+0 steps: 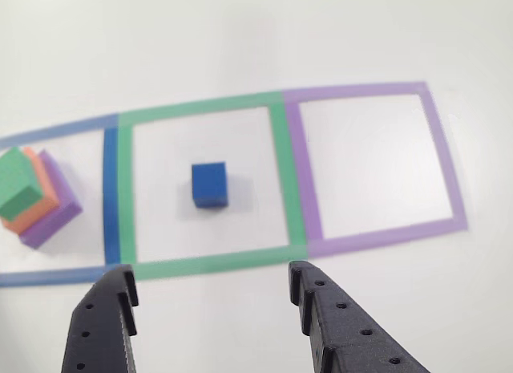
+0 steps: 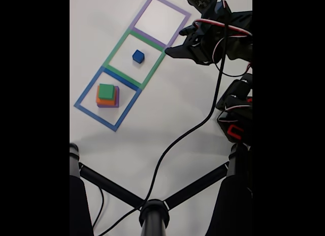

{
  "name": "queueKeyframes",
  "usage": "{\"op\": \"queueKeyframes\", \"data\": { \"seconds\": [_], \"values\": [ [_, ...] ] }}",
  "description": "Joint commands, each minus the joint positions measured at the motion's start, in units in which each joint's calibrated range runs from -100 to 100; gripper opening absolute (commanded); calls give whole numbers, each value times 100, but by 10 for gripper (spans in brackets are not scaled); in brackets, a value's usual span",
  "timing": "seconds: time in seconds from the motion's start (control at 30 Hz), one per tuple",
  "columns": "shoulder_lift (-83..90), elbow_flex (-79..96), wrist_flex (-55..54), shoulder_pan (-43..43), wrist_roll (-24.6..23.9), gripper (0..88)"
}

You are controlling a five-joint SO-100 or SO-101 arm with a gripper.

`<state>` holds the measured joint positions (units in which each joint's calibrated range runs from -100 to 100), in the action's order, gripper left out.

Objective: Tower of hanoi

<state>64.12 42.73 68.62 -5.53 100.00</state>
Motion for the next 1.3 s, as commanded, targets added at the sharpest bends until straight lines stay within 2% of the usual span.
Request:
{"op": "queueKeyframes", "data": {
  "seconds": [0.0,0.2,0.33,0.63,0.97,1.27],
  "values": [
    [183,1410,-1637,-92,0,236],
    [-322,3709,-5069,-76,0,250],
    [-1099,4473,-6898,-61,0,264],
    [-3255,4963,-9828,53,0,271],
    [-5523,4636,-11876,99,0,269],
    [-6877,4100,-12758,137,0,267]
  ]
}}
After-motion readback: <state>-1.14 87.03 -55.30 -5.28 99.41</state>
